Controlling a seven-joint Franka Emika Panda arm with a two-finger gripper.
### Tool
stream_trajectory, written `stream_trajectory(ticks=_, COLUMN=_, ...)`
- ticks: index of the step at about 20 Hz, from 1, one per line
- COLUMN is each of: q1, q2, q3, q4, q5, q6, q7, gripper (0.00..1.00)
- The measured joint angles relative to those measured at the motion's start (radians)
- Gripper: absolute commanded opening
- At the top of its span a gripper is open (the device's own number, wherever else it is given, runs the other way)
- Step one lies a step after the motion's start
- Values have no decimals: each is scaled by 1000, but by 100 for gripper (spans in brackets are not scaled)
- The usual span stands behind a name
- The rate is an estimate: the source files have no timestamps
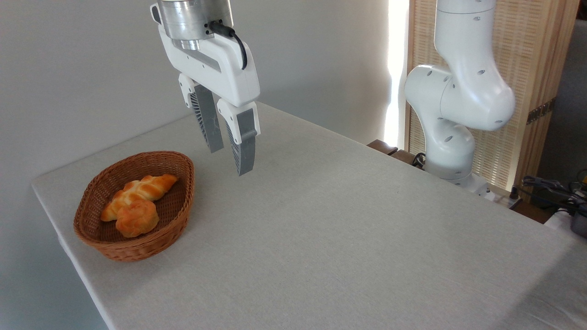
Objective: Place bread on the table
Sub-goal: 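Move the open gripper over the wicker basket of bread rolls, then lower the gripper into the basket and close on the round roll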
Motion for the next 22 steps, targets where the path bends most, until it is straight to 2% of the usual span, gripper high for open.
stream_trajectory(ticks=10, q1=-1, q2=-5, q3=-10, q4=-1, q5=-5, q6=0, q7=0, gripper=100)
stream_trajectory(ticks=15, q1=-4, q2=4, q3=-85, q4=-3, q5=-61, q6=14, q7=-29, gripper=100)
stream_trajectory(ticks=17, q1=-9, q2=23, q3=-140, q4=-9, q5=-72, q6=82, q7=-100, gripper=100)
stream_trajectory(ticks=20, q1=-28, q2=81, q3=-231, q4=-24, q5=-69, q6=261, q7=-179, gripper=100)
stream_trajectory(ticks=22, q1=-45, q2=123, q3=-257, q4=-40, q5=-49, q6=365, q7=-197, gripper=100)
